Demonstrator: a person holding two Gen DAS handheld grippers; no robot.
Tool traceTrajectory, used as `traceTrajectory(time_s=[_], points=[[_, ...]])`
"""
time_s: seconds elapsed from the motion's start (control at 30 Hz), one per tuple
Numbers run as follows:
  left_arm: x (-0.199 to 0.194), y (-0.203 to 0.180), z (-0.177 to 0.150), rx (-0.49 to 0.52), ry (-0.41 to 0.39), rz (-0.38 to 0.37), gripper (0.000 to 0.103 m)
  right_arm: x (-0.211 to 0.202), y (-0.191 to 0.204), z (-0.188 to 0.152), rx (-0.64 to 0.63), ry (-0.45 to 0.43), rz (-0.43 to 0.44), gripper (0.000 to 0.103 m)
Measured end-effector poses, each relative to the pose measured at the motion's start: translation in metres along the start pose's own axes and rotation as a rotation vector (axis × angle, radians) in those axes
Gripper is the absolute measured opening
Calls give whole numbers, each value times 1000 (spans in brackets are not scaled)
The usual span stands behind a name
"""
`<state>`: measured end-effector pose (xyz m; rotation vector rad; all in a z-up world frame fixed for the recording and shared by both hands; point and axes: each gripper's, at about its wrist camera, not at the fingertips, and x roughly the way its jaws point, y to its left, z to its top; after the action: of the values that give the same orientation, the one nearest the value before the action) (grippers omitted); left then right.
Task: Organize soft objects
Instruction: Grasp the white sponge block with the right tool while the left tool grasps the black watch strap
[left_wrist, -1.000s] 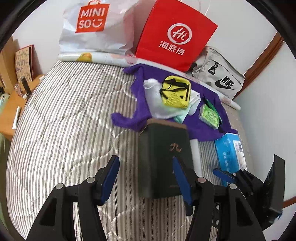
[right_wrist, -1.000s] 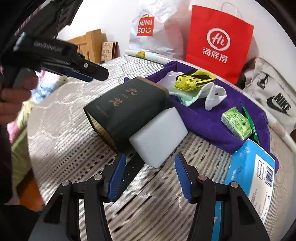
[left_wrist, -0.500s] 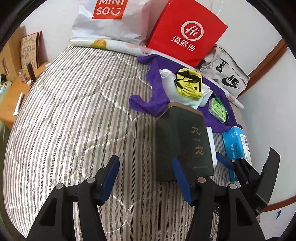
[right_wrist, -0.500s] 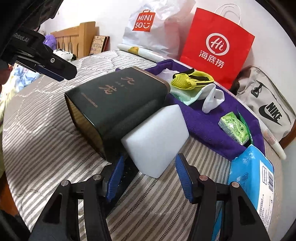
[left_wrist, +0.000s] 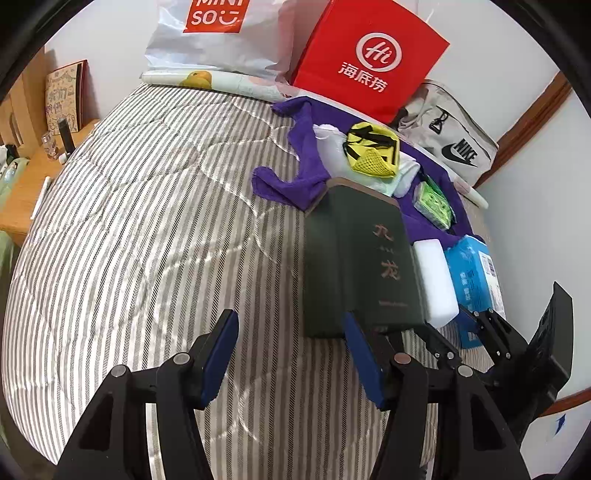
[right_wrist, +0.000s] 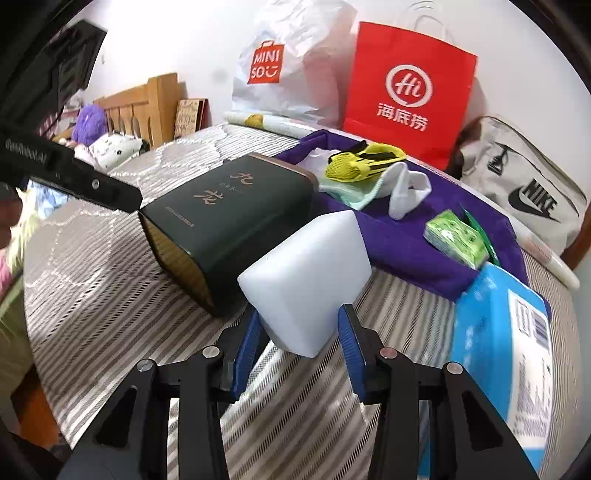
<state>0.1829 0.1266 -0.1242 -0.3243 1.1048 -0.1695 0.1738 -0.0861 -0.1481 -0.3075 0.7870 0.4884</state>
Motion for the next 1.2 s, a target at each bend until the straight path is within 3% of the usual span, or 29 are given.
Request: traceTrajectory(time_s=[0.17,0.37,0.67,0.97,1.13,1.2], points=[[-12,-12,-14,32,-17,19,58,-27,-5,-9,25,-20,-12,43],[-10,-34,-38,72,-2,17,58,-66,-14,-26,112,-68,36,43],[29,-84,-69,173,34,24,57,-119,-21,-61,179,-109,13,43],[50,-125,-88,264,-8,43,57,-134,-41,-109,240,-83,6,43],[62,-139,-83,303,-41,124,55,-126,-50,-125,257,-54,15,43],[67,-147,-82,343,-60,204,43,-123,-53,-128,263,-44,25,43]])
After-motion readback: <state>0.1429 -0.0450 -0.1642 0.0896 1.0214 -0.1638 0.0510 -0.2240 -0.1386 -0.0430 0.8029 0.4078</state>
